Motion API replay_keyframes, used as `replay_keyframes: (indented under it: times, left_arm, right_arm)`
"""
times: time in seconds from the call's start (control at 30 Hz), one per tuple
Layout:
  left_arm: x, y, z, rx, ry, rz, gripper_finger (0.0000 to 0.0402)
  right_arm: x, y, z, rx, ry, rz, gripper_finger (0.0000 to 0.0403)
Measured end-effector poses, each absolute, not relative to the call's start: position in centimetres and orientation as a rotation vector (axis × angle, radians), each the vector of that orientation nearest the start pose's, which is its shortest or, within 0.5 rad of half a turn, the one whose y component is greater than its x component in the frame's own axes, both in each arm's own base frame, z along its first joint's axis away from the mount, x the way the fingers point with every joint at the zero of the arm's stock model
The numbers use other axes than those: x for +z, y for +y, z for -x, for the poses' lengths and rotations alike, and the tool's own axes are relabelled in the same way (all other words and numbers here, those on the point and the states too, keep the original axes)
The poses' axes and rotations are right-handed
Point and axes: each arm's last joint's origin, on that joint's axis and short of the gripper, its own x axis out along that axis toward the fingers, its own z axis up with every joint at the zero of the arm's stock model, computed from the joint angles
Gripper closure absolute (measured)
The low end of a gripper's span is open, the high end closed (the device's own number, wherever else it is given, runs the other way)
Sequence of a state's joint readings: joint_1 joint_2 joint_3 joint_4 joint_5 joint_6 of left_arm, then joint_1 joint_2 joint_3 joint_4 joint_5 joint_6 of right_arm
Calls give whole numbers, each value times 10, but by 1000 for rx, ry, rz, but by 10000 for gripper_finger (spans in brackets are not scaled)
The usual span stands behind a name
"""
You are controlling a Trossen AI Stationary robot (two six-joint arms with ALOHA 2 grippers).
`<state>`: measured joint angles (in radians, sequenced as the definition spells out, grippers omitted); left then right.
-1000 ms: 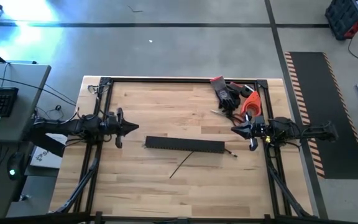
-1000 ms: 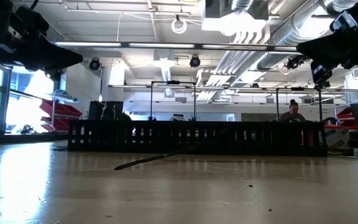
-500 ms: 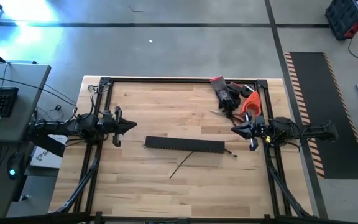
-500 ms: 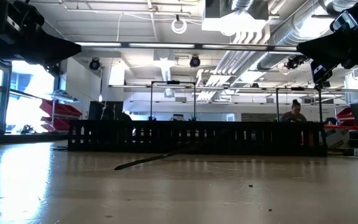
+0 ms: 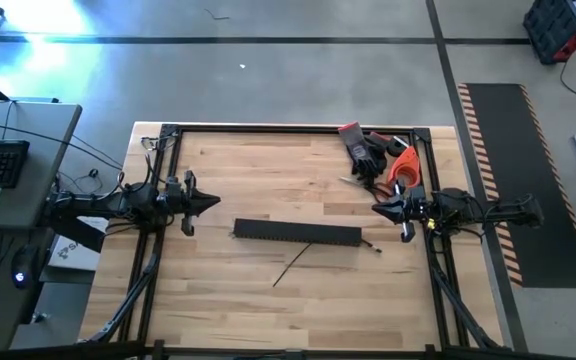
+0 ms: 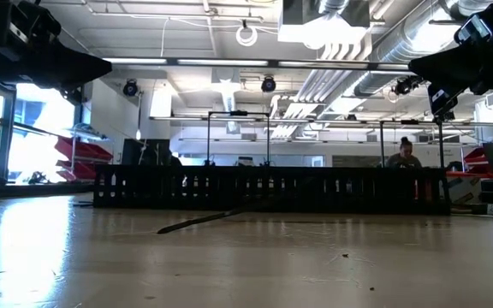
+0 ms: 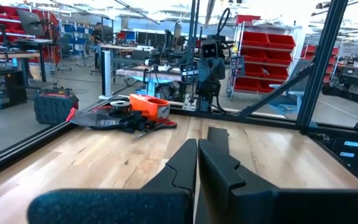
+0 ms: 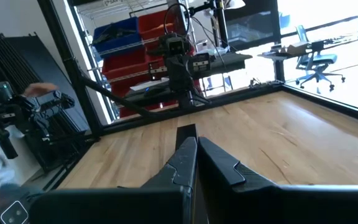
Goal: Ziptie cables
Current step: Return to Home Position
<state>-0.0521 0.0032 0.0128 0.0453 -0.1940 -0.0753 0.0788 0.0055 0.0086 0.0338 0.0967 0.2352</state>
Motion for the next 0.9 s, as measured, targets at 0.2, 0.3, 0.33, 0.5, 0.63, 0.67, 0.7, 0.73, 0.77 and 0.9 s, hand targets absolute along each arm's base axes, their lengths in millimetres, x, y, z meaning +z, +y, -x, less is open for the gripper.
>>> replay_keyframes:
  times: [0.2,0.3,0.33,0.5,0.63,0.67,0.7,0.73,0.77,0.9]
  left_arm:
    - [171,1,-97,140,-53,81,401]
    - [171,0,-97,136,-48,50,401]
    - [171,0,-97,119,-43,38,401]
    - [168,-3,-97,-8,-16,7,401]
    - [168,-4,-97,-54,-13,28,401]
    - [168,-5,-97,-56,-12,39,401]
    - [168,-5,-97,-59,-12,45,401]
    - [168,-5,-97,-61,-12,50,401]
    - [168,-5,-97,-63,-12,50,401]
    - [168,-4,-97,-49,-12,33,401]
  right_arm:
    - [169,5,-97,-14,-39,-238,402]
    - [169,5,-97,-14,-39,-238,402]
    - [169,5,-97,-14,-38,-238,402]
    - [169,5,-97,-14,-38,-238,402]
    - [169,5,-97,-14,-38,-238,402]
    - [169,5,-97,-14,-38,-238,402]
    - [169,5,-97,-14,-38,-238,403]
    - [169,5,-97,-14,-38,-238,403]
    - [169,5,-97,-14,-38,-238,403]
    - [169,5,-97,-14,-38,-238,403]
